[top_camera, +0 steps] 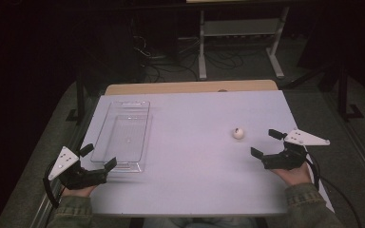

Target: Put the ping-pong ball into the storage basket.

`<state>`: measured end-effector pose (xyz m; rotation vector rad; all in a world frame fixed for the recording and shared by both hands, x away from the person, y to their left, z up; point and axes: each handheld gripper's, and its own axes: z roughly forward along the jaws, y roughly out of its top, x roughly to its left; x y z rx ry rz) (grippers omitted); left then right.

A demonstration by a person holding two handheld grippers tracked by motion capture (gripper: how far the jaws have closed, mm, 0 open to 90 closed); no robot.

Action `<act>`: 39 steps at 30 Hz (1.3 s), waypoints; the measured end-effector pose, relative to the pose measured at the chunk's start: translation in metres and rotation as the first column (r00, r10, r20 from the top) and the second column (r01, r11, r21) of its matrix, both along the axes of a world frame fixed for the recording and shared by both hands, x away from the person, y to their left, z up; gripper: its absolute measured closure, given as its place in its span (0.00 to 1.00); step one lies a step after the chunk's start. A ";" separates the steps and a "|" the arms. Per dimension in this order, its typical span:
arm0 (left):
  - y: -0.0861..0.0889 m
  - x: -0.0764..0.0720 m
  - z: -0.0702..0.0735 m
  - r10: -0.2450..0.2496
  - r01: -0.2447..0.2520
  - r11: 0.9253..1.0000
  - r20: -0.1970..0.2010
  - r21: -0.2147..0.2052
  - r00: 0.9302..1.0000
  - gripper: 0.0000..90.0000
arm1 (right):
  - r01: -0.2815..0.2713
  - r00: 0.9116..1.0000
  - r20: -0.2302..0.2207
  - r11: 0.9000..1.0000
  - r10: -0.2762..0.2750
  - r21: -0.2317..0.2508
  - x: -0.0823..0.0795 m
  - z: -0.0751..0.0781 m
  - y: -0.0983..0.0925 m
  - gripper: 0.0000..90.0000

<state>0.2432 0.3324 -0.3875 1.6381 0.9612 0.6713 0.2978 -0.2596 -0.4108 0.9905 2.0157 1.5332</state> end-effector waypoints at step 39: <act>-0.026 0.023 0.015 -0.081 0.091 0.989 -0.093 0.113 0.992 0.00 | -0.004 1.000 -0.009 1.000 0.004 -0.021 -0.001 -0.004 0.001 0.00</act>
